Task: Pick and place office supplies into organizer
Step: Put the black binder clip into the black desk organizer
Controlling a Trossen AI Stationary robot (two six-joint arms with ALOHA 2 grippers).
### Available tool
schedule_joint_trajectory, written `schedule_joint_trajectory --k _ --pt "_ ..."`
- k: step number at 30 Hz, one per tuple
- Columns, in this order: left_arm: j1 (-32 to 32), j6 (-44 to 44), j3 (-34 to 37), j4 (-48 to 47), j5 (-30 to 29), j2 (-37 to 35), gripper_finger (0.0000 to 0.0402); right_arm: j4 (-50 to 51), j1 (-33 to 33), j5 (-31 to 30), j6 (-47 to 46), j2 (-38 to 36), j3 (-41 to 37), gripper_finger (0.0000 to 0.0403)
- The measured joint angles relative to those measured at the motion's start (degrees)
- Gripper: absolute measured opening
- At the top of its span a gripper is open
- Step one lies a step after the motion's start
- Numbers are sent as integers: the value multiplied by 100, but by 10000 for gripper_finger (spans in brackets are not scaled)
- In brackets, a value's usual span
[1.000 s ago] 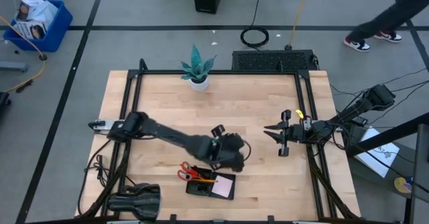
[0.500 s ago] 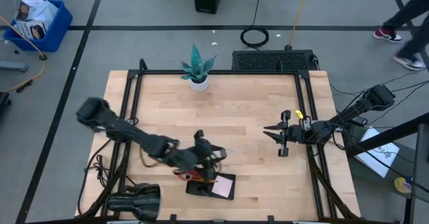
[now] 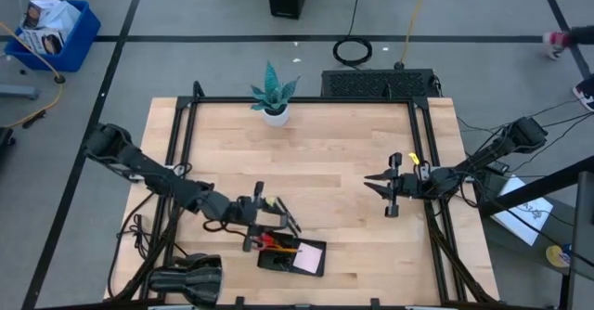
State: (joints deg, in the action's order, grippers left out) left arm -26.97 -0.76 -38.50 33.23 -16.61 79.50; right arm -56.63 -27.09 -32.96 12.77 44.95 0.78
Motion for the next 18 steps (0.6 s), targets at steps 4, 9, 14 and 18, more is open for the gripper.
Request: schedule_joint_trajectory --k 4,9,14,18 --pt "-62 -176 18 117 -177 -17 147 -4 -2 1 -4 -2 -1 64" --pt "-203 226 20 283 -656 -13 147 -4 -1 1 -4 -2 0 64" --pt "-526 276 20 270 -1454 -11 147 -5 0 1 -4 -2 -1 64" --pt "-643 210 16 349 -1229 -50 147 -6 -1 1 -3 -4 1 64"
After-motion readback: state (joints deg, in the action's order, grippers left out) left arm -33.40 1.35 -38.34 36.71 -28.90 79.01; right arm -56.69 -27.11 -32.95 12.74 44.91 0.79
